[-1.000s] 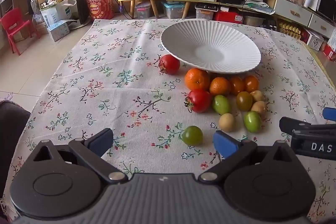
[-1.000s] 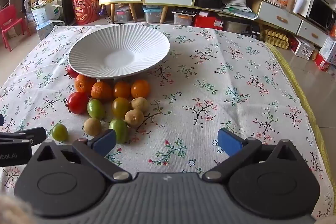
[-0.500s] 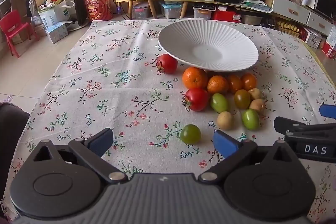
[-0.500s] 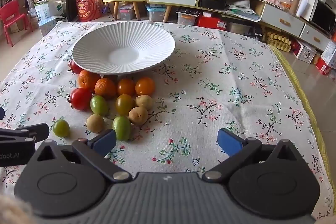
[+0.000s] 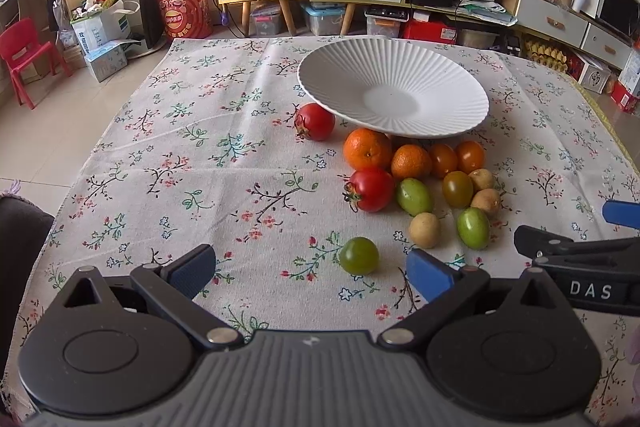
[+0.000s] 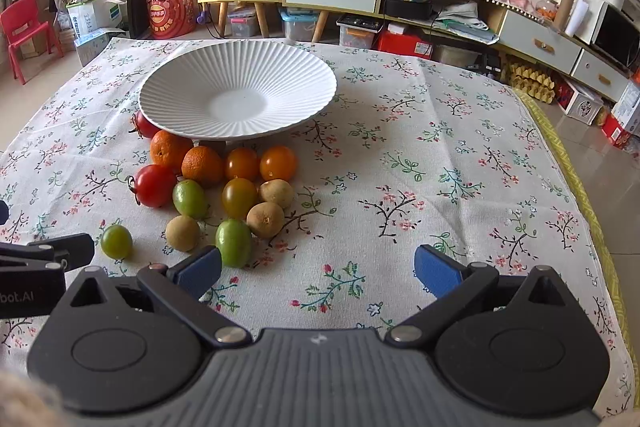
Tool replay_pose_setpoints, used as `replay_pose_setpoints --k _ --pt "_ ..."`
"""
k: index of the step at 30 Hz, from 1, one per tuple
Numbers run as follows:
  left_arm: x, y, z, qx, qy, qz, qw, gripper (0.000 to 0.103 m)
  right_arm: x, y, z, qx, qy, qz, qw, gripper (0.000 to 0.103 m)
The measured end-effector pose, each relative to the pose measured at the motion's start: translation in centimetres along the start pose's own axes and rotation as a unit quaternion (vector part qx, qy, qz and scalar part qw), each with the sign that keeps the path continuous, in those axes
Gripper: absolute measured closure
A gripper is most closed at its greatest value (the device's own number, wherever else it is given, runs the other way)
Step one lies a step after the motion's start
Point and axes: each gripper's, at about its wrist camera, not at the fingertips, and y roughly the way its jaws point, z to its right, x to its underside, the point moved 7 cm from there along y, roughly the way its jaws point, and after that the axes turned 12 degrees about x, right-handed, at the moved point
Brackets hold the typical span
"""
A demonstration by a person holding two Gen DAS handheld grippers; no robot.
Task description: Organize fruits
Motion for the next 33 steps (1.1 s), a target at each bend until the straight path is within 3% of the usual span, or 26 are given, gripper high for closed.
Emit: replay_pose_setpoints --k 33 --pt "0.10 0.04 -0.01 0.002 -0.001 0.000 1.0000 0.005 -0.10 -0.30 -0.25 0.000 -0.004 0.005 1.000 0.000"
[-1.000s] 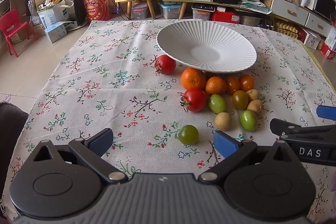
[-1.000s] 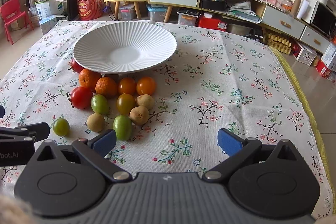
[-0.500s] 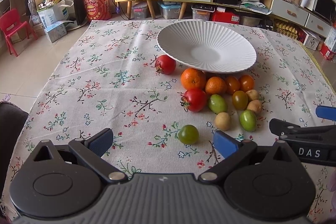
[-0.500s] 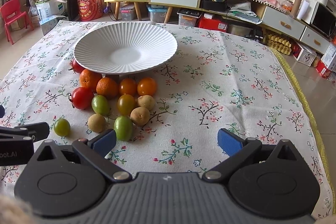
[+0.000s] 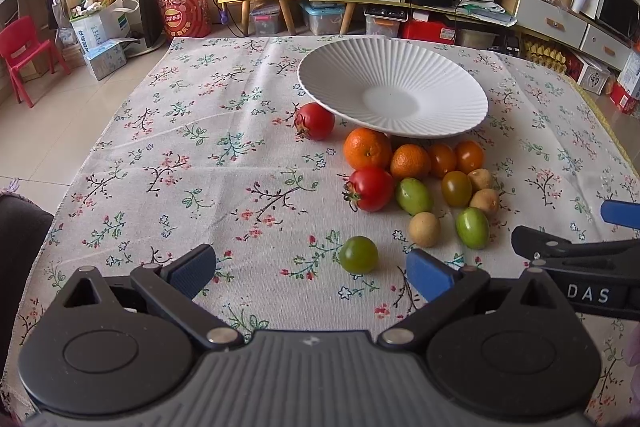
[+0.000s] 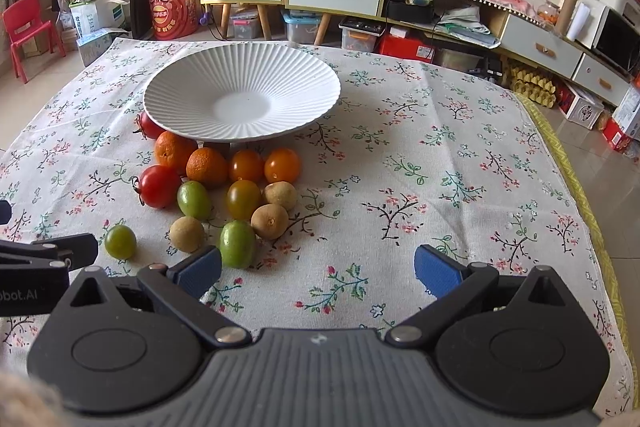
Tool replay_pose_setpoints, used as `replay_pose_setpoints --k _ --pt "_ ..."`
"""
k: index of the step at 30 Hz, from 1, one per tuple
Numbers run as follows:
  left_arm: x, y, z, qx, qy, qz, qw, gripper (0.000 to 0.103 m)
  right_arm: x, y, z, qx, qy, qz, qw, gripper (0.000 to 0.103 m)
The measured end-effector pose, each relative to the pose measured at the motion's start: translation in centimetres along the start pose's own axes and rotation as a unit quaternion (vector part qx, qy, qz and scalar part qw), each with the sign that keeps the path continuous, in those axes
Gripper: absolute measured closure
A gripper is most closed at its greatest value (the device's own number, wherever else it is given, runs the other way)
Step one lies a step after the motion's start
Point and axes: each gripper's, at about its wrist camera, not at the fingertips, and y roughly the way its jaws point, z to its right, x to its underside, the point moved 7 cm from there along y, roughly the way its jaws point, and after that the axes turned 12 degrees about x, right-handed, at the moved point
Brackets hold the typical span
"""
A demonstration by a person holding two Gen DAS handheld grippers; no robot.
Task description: Organize fruits
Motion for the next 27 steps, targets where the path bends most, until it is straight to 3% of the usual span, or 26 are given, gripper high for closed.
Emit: replay_pose_setpoints --k 27 --pt "0.33 0.47 -0.54 0.018 -0.001 -0.010 0.9998 0.005 0.06 0.20 0.22 -0.002 0.006 -0.004 1.000 0.000"
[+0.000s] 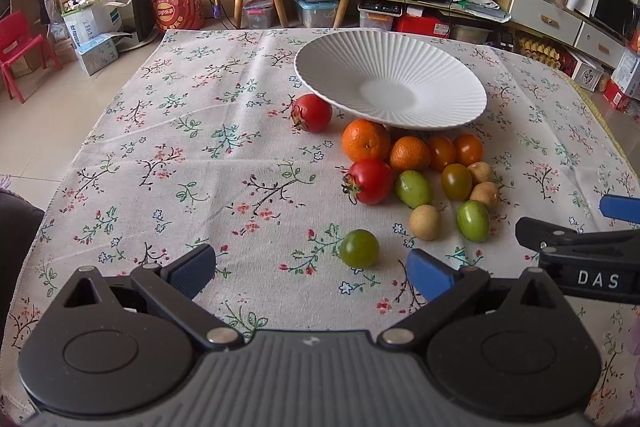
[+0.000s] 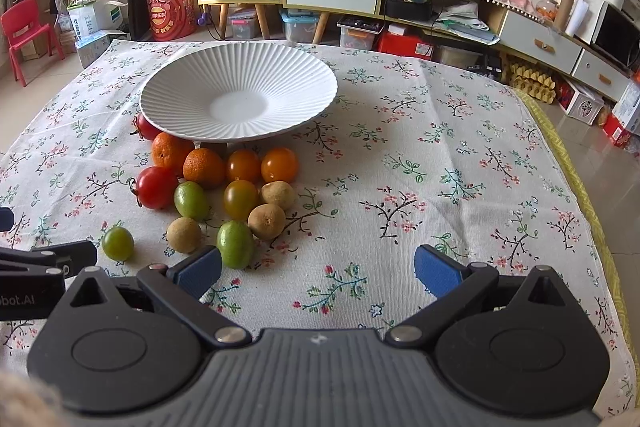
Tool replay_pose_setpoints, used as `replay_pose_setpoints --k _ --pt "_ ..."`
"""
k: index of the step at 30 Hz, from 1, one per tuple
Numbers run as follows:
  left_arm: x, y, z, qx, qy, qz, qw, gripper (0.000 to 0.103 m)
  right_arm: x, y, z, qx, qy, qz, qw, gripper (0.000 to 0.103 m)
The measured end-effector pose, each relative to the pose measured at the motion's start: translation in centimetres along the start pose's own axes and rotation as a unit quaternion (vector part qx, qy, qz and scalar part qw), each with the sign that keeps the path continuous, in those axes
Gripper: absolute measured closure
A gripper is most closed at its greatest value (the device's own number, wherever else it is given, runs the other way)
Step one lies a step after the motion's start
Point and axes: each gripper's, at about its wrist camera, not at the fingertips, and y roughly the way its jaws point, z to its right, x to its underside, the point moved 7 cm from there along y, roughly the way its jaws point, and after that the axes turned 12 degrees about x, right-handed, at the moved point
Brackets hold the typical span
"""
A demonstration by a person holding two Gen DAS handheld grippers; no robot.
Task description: Organize fruits
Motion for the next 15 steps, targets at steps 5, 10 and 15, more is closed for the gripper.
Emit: replay_pose_setpoints --k 5,10,15 --pt "0.7 0.4 -0.3 0.026 0.016 -0.008 0.9995 0.005 0.1 0.4 -0.1 -0.013 -0.001 0.000 1.000 0.000" --pt "2.1 1.3 -0.8 0.051 0.030 -0.015 0.9981 0.011 0.8 1.3 -0.4 -0.041 -0.027 0.026 0.998 0.000" --pt "3.1 2.7 -0.7 0.094 0.025 -0.024 0.9949 0.027 2.2 2.6 -0.9 -0.078 -0.029 0.000 0.996 0.002"
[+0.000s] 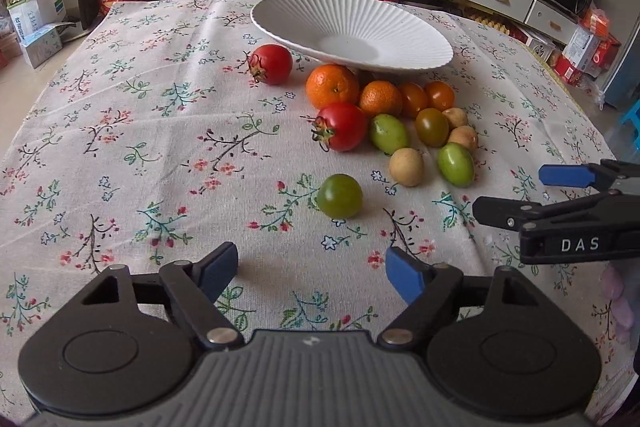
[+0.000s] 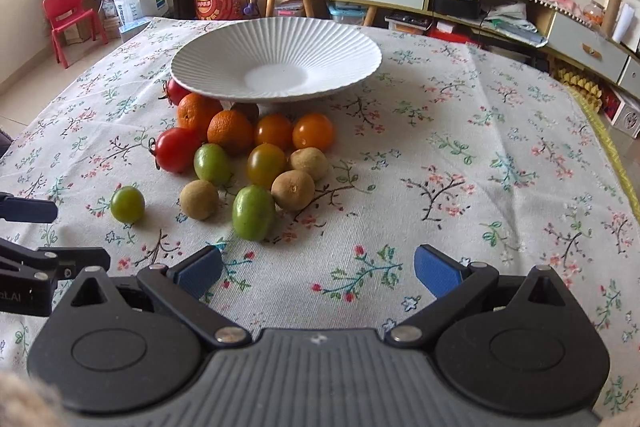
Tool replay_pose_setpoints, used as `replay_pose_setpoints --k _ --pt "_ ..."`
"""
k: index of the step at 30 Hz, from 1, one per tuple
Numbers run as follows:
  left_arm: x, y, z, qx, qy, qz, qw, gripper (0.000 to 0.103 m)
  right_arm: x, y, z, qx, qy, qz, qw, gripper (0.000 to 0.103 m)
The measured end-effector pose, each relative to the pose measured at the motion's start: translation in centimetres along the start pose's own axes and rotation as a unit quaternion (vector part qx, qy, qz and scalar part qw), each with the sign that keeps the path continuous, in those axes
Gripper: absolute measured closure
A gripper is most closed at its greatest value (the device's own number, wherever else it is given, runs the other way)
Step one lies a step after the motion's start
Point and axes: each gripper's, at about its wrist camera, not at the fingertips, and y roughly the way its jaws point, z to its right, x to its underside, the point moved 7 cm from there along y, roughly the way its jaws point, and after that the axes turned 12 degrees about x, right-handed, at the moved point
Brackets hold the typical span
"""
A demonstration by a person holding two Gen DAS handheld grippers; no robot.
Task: Organize fruits
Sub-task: 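Grasp the small green lime with the left tool while the right tool grasps the larger green lime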
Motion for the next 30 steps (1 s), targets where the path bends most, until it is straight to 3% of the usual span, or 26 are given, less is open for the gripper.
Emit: replay_pose_setpoints --k 3,9,11,16,23,30 --pt "0.0 0.4 0.3 0.017 0.007 0.012 0.9998 0.033 0.3 0.5 -0.3 -0.024 0.009 -0.012 1.000 0.007" --pt "-0.2 0.6 0.7 0.038 0.017 0.032 0.9986 0.054 -0.1 -0.1 -1.7 -0.053 -0.005 0.013 0.999 0.017" --pt "-0.3 0.7 0.7 0.045 0.016 0.037 0.9982 0.061 -0.2 -0.1 -2.1 -0.056 -0.013 0.018 0.998 0.029" --pt "-0.7 1.0 0.6 0.045 0.016 0.045 0.9979 0.077 -0.4 0.2 -2.7 -0.063 -0.024 0.023 0.997 0.047" --pt "-1.0 1.3 0.6 0.047 0.011 0.053 0.9975 0.084 -0.9 0.7 -3.0 -0.068 -0.017 0.029 0.997 0.069" --pt "-1.3 1.7 0.6 0.036 0.018 0.065 0.9971 0.083 -1.1 1.0 -3.0 -0.066 -0.006 0.031 0.997 0.078"
